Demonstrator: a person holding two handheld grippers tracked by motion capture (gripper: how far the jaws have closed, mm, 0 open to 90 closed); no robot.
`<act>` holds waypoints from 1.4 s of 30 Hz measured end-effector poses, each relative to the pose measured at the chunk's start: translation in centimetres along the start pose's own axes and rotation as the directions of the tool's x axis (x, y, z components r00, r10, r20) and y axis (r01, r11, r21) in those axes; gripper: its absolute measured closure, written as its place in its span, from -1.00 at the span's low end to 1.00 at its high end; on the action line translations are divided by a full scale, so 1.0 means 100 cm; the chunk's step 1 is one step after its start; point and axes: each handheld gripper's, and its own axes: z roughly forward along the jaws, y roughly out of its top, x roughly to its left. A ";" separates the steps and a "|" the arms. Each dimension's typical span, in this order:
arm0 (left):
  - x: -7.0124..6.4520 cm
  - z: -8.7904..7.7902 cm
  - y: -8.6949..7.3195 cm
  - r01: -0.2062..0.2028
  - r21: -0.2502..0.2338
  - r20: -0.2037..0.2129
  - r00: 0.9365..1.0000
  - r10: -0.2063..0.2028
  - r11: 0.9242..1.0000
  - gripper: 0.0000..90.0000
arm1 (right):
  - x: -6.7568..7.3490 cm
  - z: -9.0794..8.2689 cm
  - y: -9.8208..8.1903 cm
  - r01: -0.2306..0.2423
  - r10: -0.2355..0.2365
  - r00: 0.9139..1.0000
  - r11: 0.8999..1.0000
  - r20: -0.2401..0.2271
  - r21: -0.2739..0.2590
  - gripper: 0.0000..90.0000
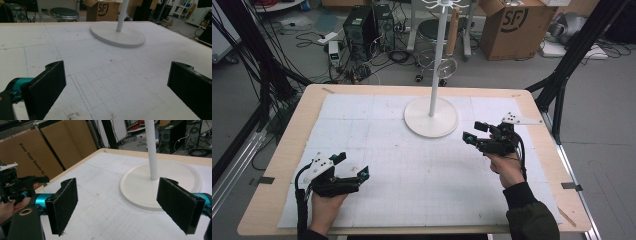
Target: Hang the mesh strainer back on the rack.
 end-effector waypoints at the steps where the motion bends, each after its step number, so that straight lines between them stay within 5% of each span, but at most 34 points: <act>1: 0.000 0.000 0.000 0.000 -0.001 -0.001 1.000 0.000 1.000 -0.94 | 0.000 0.000 0.000 0.009 -0.009 1.000 1.000 0.002 0.002 -0.63; 17: 0.000 0.001 0.000 -0.008 0.004 0.000 1.000 0.008 1.000 -0.94 | -0.008 -0.013 -0.028 -0.054 0.054 0.998 0.999 0.024 -0.002 -0.62; 42: 0.001 0.003 -0.002 0.003 0.014 -0.003 1.000 -0.003 1.000 -0.94 | -0.004 -0.021 -0.052 -0.054 0.055 0.998 0.998 0.027 -0.029 -0.62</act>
